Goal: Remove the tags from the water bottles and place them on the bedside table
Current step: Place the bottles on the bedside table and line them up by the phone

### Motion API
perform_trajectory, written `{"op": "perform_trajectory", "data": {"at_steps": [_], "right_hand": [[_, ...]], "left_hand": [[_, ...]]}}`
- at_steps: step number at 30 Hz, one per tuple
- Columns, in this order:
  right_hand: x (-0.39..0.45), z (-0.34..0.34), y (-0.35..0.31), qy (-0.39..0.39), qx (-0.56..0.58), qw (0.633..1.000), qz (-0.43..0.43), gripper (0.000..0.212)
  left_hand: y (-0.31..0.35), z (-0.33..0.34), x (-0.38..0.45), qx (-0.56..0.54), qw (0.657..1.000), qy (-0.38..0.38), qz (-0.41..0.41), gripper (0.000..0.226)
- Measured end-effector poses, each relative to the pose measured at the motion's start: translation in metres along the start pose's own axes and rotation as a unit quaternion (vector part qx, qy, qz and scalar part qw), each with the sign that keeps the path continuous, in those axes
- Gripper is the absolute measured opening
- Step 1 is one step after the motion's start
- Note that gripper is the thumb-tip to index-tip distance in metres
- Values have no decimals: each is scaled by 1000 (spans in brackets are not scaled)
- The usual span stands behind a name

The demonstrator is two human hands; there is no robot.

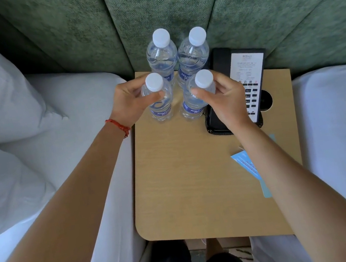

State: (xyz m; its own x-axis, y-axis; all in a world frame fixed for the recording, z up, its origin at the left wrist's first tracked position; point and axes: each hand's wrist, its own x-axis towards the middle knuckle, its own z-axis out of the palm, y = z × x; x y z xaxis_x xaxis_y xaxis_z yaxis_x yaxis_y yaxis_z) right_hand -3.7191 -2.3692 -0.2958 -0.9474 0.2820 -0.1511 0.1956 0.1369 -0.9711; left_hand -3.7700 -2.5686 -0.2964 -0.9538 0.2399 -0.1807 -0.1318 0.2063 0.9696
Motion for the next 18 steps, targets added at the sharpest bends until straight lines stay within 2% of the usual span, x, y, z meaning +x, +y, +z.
{"op": "perform_trajectory", "data": {"at_steps": [5, 9, 12, 18], "right_hand": [[-7, -4, 3, -24, -28, 999, -11, 42], [-8, -7, 5, -42, -30, 999, 6, 59], [-10, -8, 7, -39, -38, 998, -7, 56], [-11, -6, 9, -20, -83, 996, -35, 52]], "left_hand": [[-1, 2, -7, 10, 1000, 21, 1, 50], [-5, 6, -18, 3, 998, 63, -3, 54], [-8, 10, -21, 7, 997, 78, -3, 55], [-5, -3, -9, 44, 999, -5, 6, 57]]}}
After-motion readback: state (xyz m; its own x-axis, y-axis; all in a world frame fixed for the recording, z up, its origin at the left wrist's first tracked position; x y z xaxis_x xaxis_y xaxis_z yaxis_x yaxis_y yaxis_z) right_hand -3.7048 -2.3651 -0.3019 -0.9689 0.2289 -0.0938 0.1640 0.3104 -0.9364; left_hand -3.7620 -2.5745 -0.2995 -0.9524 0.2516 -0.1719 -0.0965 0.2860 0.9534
